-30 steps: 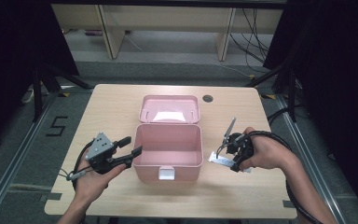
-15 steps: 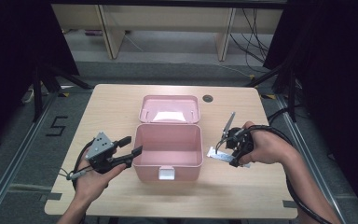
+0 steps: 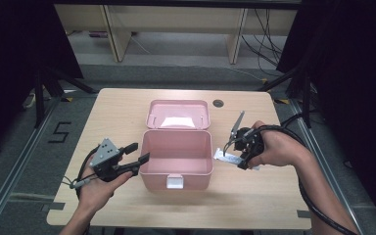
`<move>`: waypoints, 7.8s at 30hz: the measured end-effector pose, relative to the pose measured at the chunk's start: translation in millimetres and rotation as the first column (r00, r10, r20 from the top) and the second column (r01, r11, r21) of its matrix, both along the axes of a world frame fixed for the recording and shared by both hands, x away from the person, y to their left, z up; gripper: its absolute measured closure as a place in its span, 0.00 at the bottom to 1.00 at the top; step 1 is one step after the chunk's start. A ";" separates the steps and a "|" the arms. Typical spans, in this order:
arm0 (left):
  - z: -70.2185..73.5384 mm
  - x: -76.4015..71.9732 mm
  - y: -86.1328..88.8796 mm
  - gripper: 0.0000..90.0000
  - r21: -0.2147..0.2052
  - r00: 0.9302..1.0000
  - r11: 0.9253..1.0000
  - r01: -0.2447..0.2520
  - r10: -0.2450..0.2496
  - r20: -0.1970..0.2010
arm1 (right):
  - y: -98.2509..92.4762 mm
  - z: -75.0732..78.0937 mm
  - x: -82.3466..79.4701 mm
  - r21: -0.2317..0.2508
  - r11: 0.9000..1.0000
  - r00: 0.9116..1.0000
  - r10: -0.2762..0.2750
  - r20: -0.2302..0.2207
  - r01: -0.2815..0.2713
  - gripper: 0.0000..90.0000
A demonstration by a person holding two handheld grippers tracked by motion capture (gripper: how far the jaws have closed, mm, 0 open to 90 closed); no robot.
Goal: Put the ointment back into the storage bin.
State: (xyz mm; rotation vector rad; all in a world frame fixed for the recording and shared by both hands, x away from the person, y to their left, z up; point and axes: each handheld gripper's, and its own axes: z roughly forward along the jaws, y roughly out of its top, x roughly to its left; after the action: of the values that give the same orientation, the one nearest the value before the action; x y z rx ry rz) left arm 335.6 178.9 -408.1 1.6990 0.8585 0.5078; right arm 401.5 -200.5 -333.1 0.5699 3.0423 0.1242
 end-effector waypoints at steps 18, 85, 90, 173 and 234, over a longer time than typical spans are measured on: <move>-0.8 -0.4 0.3 0.48 0.003 1.000 1.000 0.002 -0.002 -0.001 | 22.0 11.4 5.7 0.012 0.998 0.997 0.067 0.033 -0.068 0.78; -2.1 -1.7 5.2 0.48 -0.015 1.000 1.000 -0.009 0.009 0.009 | 115.7 -3.6 22.9 0.032 0.966 0.967 0.256 0.006 -0.256 0.78; -2.4 -1.7 5.2 0.48 -0.013 1.000 1.000 -0.007 0.008 0.008 | 118.6 -6.9 23.7 0.024 0.964 0.964 0.265 0.004 -0.265 0.78; -3.2 -0.3 3.5 0.48 -0.010 1.000 1.000 0.001 -0.001 0.007 | 133.8 -60.8 25.8 -0.043 0.957 0.956 0.283 -0.080 -0.287 0.78; -2.4 16.3 2.4 0.52 -0.020 1.000 1.000 -0.003 0.003 -0.018 | 102.0 -25.1 31.1 0.086 0.993 0.996 0.072 0.051 -0.076 0.86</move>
State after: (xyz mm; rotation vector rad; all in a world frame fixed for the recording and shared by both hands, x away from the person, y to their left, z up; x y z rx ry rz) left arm 351.9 181.3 -410.6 1.6862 0.8766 0.4850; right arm 432.6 -98.5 -358.2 0.4525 3.0241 0.2711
